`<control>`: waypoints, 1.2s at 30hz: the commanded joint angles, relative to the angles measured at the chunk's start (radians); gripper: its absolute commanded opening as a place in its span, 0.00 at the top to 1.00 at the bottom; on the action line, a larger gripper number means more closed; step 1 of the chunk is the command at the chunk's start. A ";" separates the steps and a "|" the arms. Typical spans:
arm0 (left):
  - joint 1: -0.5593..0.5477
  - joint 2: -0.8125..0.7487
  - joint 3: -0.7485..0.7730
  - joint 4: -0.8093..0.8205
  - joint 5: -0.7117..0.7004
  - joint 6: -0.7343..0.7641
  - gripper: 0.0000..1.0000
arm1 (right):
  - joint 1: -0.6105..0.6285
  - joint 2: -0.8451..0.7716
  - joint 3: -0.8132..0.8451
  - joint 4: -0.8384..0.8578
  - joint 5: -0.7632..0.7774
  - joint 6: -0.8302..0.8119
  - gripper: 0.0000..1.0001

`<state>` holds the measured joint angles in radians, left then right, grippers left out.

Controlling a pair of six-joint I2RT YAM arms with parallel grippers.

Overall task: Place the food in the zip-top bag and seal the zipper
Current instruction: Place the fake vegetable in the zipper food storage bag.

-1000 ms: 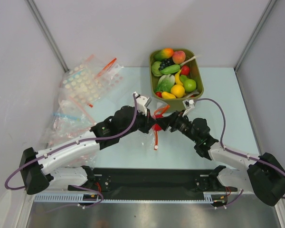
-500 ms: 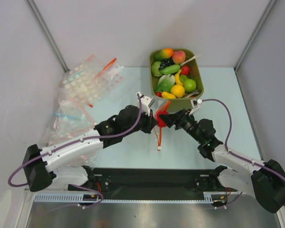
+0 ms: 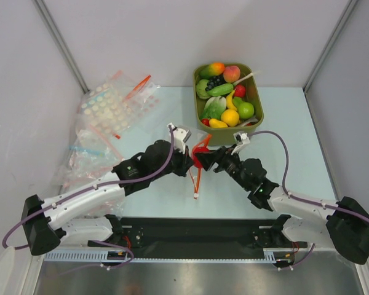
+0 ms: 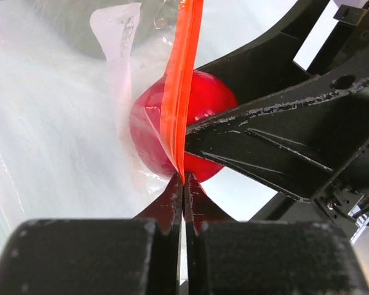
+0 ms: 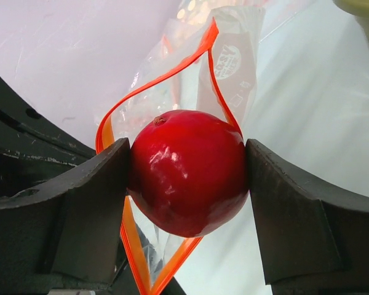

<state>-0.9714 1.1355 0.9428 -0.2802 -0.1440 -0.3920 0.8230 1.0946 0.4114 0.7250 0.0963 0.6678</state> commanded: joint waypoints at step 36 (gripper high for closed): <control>0.109 -0.171 -0.010 0.070 0.264 -0.104 1.00 | 0.286 0.053 -0.026 0.324 -0.063 -0.701 0.78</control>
<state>-0.8707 0.9497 0.8852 -0.2192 0.0643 -0.4808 1.0626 1.1828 0.3954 0.9279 0.0418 0.0982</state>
